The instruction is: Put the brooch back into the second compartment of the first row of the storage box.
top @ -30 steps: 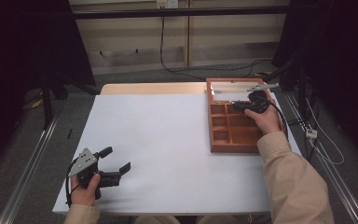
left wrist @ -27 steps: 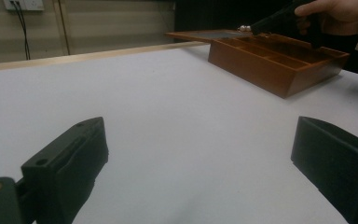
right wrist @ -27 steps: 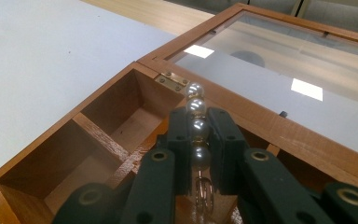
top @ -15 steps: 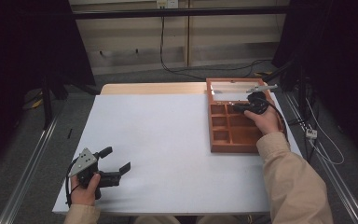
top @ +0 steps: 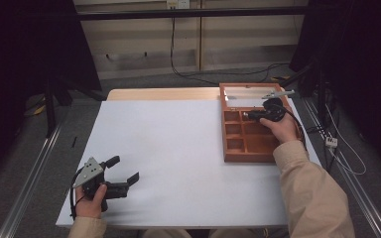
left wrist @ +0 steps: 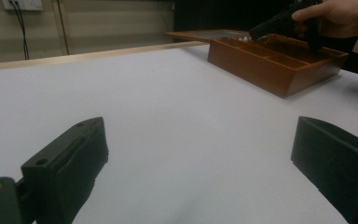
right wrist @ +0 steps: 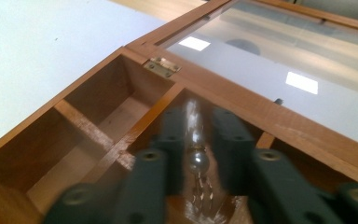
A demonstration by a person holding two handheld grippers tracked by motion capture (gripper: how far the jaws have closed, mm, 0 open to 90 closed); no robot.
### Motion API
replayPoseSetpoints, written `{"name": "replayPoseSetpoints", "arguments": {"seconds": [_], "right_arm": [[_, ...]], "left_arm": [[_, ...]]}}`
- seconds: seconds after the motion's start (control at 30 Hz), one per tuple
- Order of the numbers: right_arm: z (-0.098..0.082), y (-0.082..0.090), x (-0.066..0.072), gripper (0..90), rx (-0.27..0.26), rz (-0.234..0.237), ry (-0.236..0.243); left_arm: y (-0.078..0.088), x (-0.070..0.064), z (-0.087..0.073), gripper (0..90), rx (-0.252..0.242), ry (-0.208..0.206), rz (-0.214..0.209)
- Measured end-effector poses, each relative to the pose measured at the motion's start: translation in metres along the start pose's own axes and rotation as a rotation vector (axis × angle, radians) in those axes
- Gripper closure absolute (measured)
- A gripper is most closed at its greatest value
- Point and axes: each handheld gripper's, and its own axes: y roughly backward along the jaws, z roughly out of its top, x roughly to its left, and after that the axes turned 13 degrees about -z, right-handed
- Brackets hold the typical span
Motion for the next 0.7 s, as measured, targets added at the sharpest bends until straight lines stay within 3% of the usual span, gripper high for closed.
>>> {"name": "replayPoseSetpoints", "arguments": {"seconds": [0.33, 0.4, 0.47, 0.7], "right_arm": [[0.0, 0.012, 0.004, 45.1, -0.02, 0.005, -0.048], [0.0, 0.017, 0.009, 37.6, -0.028, 0.015, -0.054], [0.001, 0.023, 0.014, 36.4, -0.058, 0.033, -0.068], [-0.003, 0.049, 0.038, 23.2, -0.093, 0.06, -0.046]], "left_arm": [[-0.001, 0.0, 0.0, 3.5, -0.002, 0.002, -0.001], [-0.001, 0.0, 0.0, 3.5, 0.0, 0.0, -0.003], [-0.002, 0.001, 0.0, 3.5, 0.006, -0.002, -0.004], [-0.003, 0.0, 0.0, 3.5, 0.008, -0.003, -0.005]]}}
